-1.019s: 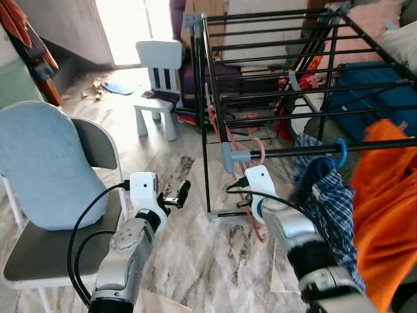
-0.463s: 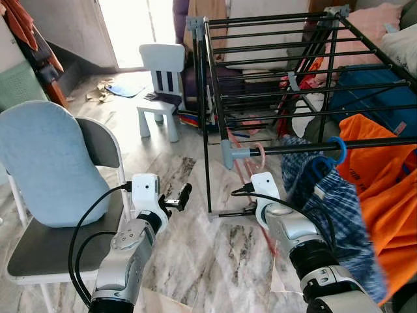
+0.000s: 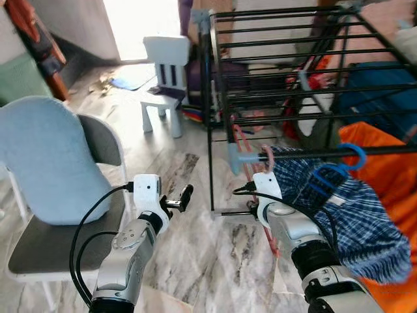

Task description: Hang hanger

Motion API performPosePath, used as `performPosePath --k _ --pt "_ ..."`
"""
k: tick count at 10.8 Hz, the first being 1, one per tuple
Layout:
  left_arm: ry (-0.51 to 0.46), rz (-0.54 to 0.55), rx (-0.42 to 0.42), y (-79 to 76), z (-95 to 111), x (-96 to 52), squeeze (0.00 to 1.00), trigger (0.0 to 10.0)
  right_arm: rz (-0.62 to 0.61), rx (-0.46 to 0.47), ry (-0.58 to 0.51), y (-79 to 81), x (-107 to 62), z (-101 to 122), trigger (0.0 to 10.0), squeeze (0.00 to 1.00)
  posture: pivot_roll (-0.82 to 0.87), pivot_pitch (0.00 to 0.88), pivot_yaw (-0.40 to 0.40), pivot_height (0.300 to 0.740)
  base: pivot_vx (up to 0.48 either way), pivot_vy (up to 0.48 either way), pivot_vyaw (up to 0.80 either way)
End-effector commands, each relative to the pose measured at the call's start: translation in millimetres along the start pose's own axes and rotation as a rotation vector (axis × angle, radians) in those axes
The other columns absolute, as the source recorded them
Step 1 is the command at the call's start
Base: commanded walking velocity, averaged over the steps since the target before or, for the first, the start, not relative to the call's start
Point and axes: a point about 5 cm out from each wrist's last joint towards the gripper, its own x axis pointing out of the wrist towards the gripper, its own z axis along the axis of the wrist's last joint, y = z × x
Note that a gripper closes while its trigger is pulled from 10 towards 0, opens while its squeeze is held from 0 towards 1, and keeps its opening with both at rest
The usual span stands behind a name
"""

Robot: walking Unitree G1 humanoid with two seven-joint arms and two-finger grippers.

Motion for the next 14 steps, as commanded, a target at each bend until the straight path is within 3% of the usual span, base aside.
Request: performPosePath --k 1,9,14 --pt "-0.01 -0.006 0.024 0.4 3.7 -1.0 0.0 10.0 0.011 -0.008 -0.046 1.8 -3.3 8.0 10.0 1.0 -0.22 0.0 0.059 0.74 0.0 0.0 0.0" --pt "-0.007 -0.035 0.041 -6.6 3.4 0.1 0.0 10.0 -0.077 -0.02 -0.164 -18.0 -41.9 -9.5 10.0 1.0 -0.24 0.0 0.068 0.74 0.0 0.0 0.0" --pt "-0.004 -0.043 0.047 -8.8 2.5 0.6 0.0 10.0 -0.074 -0.015 -0.173 -23.4 -50.8 -11.8 10.0 1.0 -0.25 0.0 0.066 0.74 0.0 0.0 0.0"
